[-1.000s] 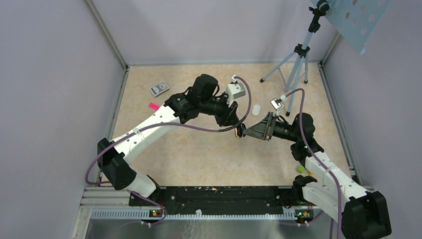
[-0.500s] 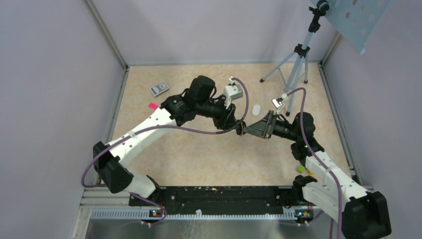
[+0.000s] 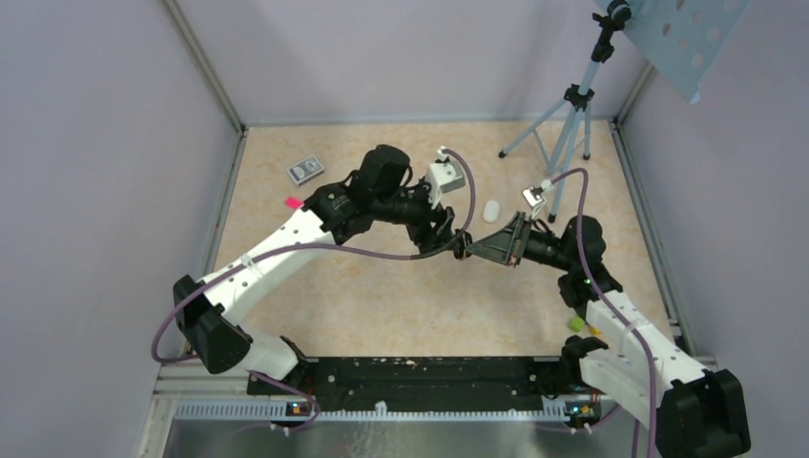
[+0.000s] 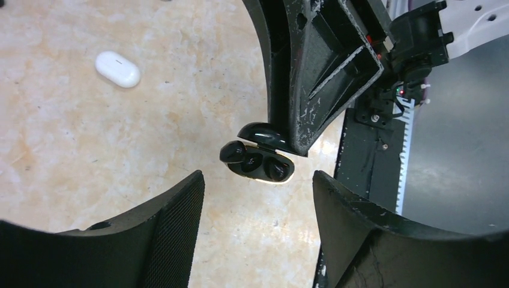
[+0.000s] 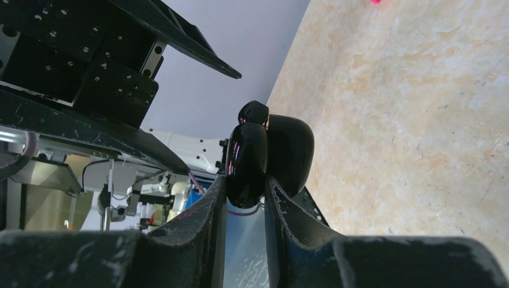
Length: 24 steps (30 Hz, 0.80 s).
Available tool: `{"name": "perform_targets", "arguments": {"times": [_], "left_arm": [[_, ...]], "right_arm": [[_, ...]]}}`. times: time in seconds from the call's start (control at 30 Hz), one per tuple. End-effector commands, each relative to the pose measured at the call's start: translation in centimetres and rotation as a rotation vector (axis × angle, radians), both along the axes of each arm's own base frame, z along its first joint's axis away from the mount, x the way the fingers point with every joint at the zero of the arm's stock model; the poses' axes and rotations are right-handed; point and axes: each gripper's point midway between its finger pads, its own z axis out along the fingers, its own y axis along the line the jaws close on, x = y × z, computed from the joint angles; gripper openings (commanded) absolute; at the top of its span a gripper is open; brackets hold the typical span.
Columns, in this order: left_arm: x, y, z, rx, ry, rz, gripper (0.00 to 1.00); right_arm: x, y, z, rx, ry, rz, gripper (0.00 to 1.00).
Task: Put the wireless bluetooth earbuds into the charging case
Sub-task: Adjust the charging case with the earbuds in the left side groove of the charging case.
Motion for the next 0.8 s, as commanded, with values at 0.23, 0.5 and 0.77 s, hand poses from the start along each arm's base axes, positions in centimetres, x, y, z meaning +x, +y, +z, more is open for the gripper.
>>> {"name": "perform_targets", "arguments": {"times": [0.23, 0.5, 0.77], "left_arm": [[1.9, -1.2, 2.0, -0.026, -0.225, -0.043, 0.7], [1.1, -2.1, 1.0, -0.029, -0.199, -0.127, 0.66], [1.2, -2.4, 0.5, -0.025, -0.194, -0.134, 0.62]], "right_arm": [[0.2, -0.1, 3.0, 0.026, -0.106, -0.002, 0.0], [0.2, -0.1, 3.0, 0.025, -0.105, -0.002, 0.0], [0.2, -0.1, 3.0, 0.024, -0.105, -0.002, 0.0]]}}
